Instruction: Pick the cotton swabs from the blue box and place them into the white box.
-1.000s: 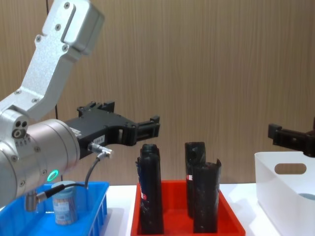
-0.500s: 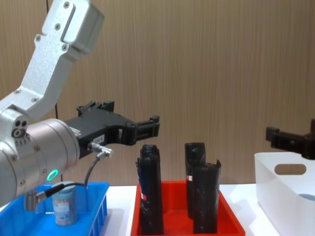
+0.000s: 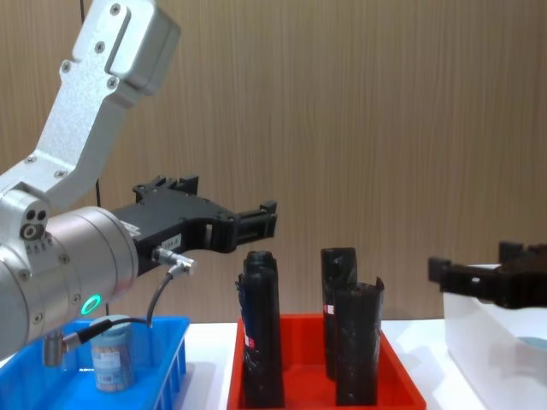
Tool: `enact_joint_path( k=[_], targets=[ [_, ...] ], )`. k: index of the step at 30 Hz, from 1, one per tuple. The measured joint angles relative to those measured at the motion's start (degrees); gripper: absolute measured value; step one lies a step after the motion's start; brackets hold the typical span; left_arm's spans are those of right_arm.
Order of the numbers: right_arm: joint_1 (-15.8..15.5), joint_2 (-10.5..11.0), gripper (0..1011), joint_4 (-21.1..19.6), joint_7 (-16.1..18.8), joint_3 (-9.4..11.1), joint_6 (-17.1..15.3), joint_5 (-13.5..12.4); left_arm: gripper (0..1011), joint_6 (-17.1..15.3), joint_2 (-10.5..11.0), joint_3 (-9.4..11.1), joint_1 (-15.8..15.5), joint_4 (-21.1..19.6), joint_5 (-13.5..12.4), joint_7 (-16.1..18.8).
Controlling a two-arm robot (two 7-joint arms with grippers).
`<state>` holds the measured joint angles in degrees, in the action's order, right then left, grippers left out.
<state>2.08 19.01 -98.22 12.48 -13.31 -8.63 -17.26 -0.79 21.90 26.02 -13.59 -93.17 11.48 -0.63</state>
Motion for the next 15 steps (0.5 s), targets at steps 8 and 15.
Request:
enact_joint_path(
  k=[8, 15],
  targets=[
    [2.6, -1.1, 1002, 3.0, 4.2, -0.6, -2.7, 0.0, 1004, 0.0, 0.0, 0.0, 0.0, 0.0, 0.0, 0.0],
    [4.8, -2.2, 1002, 5.5, 6.4, -1.2, -4.4, 0.4, 1004, 0.0, 0.0, 0.0, 0.0, 0.0, 0.0, 0.0]
  ],
)
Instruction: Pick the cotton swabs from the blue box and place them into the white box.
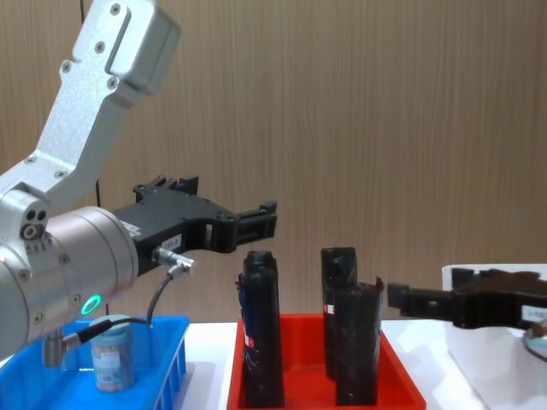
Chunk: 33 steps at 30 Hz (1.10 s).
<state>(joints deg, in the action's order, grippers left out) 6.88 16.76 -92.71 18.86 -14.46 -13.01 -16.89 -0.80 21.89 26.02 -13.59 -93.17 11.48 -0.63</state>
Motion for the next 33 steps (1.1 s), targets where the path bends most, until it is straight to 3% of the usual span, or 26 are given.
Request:
enact_joint_path(
  k=[15, 33],
  targets=[
    [5.9, -3.3, 1002, 7.5, 2.9, -1.2, -2.4, 1.0, 1004, 0.0, 0.0, 0.0, 0.0, 0.0, 0.0, 0.0],
    [10.7, -5.9, 1002, 15.3, 3.8, -2.2, -2.1, 2.5, 1004, 0.0, 0.0, 0.0, 0.0, 0.0, 0.0, 0.0]
  ],
)
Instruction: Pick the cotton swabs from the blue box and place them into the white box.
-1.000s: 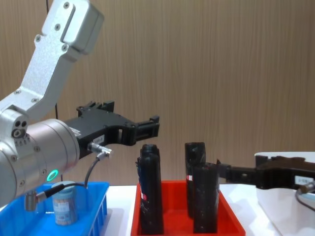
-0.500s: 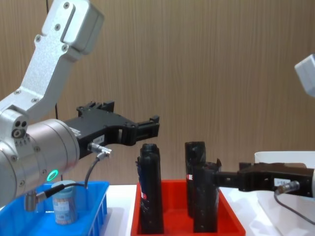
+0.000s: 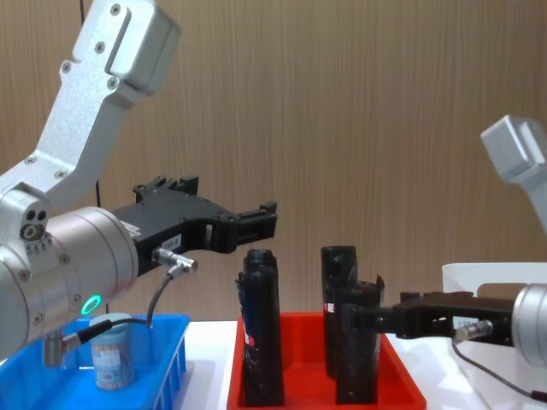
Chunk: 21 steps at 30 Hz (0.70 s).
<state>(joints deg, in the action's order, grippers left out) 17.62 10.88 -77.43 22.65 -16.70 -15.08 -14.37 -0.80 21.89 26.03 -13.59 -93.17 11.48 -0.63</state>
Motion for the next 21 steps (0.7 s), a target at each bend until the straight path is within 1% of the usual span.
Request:
enact_joint_path(
  k=[18, 21],
  targets=[
    [4.4, -2.8, 1001, 6.5, 0.2, -1.4, 1.2, 1.3, 1004, 0.0, 0.0, 0.0, 0.0, 0.0, 0.0, 0.0],
    [5.0, -3.1, 930, 7.5, 0.1, -1.6, 1.4, 1.6, 1004, 0.0, 0.0, 0.0, 0.0, 0.0, 0.0, 0.0]
  ],
)
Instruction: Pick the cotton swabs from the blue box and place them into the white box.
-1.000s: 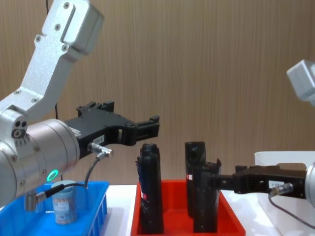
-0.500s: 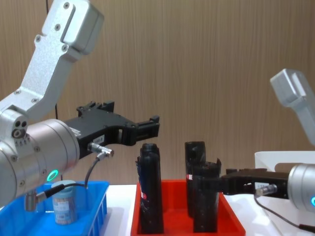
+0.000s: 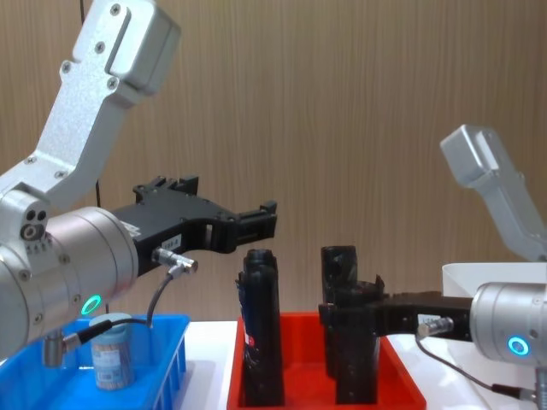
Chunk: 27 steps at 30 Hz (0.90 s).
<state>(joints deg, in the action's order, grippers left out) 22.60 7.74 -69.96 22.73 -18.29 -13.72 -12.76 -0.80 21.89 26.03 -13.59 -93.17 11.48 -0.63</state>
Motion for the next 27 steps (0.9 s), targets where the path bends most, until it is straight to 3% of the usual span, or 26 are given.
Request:
enact_joint_path(
  k=[5, 8, 9, 13, 27],
  targets=[
    [0.7, -0.5, 835, 1.0, -0.2, -0.2, 0.2, 0.3, 1004, 0.0, 0.0, 0.0, 0.0, 0.0, 0.0, 0.0],
    [1.1, -0.7, 743, 1.5, -0.4, -0.3, 0.3, 0.4, 1004, 0.0, 0.0, 0.0, 0.0, 0.0, 0.0, 0.0],
    [1.1, -0.7, 665, 1.5, -0.5, -0.4, 0.3, 0.4, 1004, 0.0, 0.0, 0.0, 0.0, 0.0, 0.0, 0.0],
    [1.3, -0.9, 578, 1.6, -0.8, -0.5, 0.4, 0.4, 1004, 0.0, 0.0, 0.0, 0.0, 0.0, 0.0, 0.0],
    [0.5, -0.3, 544, -2.2, -2.3, -0.2, 0.1, -0.2, 1004, 0.0, 0.0, 0.0, 0.0, 0.0, 0.0, 0.0]
  ],
)
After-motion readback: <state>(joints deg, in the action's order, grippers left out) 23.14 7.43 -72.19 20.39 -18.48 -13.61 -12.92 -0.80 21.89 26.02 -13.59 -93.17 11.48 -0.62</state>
